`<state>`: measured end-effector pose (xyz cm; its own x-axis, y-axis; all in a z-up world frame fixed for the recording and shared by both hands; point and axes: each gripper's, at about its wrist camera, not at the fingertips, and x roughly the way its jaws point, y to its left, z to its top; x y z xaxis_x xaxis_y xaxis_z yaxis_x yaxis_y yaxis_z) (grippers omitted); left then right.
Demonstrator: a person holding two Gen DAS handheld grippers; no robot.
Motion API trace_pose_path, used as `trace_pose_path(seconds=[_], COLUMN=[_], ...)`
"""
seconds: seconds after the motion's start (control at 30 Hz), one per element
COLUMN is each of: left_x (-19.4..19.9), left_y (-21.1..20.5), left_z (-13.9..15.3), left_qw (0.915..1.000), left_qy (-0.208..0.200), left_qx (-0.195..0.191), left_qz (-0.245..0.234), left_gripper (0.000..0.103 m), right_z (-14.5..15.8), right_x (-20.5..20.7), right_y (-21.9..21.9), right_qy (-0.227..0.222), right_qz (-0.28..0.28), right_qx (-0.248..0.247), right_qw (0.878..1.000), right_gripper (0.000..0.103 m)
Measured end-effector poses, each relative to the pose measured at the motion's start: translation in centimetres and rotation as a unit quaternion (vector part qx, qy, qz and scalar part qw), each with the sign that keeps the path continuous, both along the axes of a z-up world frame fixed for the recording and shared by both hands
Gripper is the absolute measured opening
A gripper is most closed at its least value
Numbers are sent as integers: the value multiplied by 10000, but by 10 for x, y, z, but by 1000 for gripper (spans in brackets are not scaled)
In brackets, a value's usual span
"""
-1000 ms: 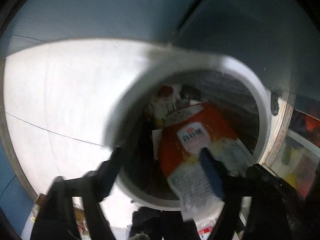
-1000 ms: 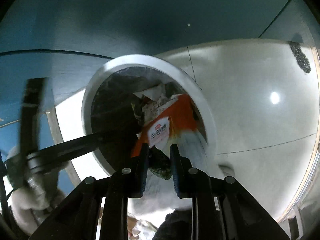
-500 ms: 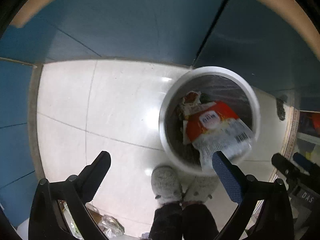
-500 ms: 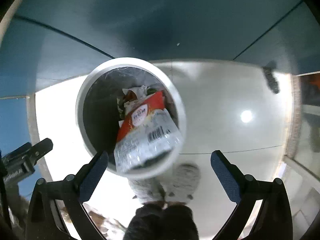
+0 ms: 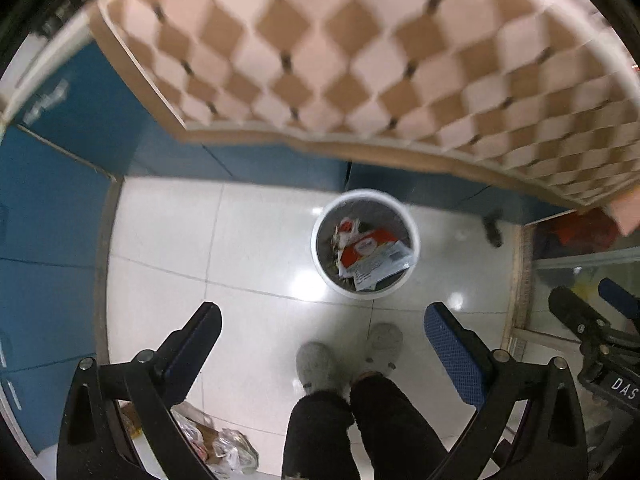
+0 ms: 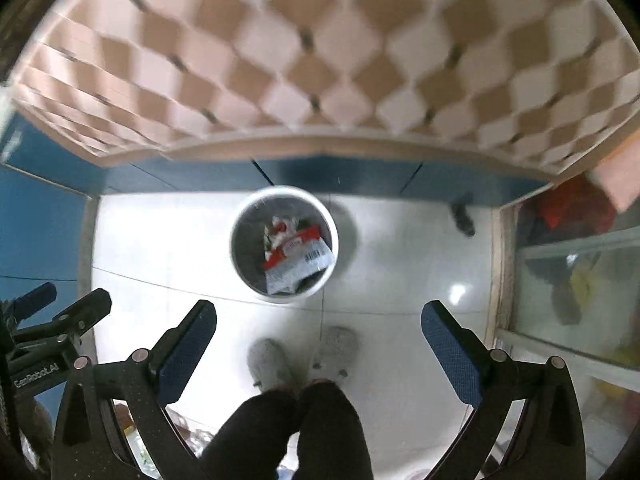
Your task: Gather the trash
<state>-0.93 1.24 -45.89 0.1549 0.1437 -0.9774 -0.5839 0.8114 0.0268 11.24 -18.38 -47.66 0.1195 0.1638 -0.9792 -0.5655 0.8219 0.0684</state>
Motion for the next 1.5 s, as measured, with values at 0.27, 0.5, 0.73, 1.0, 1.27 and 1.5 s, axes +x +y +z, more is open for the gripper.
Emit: trace_pose_path(seconds=[0.27, 0.5, 0.73, 1.0, 1.27, 1.5], left_x=[-39, -76, -106, -125, -137, -139], left_y=[-20, -35, -53, -62, -67, -67], left_z=[142, 216, 271, 298, 310, 308], left_qw=[9960, 9867, 9803, 9745, 9707, 9720], left_qy=[-766, -1364, -1679, -2028, -2230, -2176], left_qx=[136, -7, -181, -505, -563, -572], left_qz=[-437, -884, -1023, -819, -698, -673], left_gripper=[103, 103, 103, 103, 103, 103], right_z=[175, 275, 332, 367, 385, 380], right_x=[-51, -108, -147, -166, -172, -166], right_y=[-34, -66, -94, -109, -111, -111], right_qy=[-724, -896, -856, -741, -749, -617], right_qz=[-313, -610, -678, -367, 24, 136], right_qx=[399, 913, 1332, 1692, 1768, 1773], right_qw=[9961, 9899, 9851, 9821, 9814, 9821], right_gripper=[103, 103, 103, 103, 103, 103])
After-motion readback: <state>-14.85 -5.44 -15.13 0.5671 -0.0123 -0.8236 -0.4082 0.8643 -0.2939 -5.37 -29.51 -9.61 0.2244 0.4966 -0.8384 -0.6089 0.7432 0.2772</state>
